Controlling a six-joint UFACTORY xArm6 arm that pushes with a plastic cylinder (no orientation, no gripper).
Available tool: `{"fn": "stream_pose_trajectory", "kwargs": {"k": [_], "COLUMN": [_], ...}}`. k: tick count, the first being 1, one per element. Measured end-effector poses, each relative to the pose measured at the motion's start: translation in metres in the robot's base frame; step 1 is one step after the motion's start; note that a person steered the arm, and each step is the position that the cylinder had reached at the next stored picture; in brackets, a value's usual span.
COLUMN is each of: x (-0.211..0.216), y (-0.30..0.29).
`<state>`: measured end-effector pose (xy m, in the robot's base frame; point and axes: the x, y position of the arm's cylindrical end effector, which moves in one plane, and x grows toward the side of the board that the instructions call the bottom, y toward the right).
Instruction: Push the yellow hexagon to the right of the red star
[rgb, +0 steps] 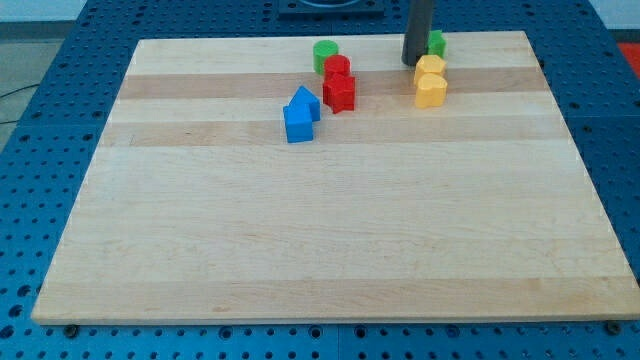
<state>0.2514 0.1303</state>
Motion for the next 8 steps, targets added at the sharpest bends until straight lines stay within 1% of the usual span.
{"fn": "stream_pose_trajectory", "kwargs": {"k": [1, 3, 4, 6, 8], "x": [0.008, 0.063, 0.05, 0.049, 0.049], "y": [0.024, 0.024, -0.013, -0.089, -0.087]}}
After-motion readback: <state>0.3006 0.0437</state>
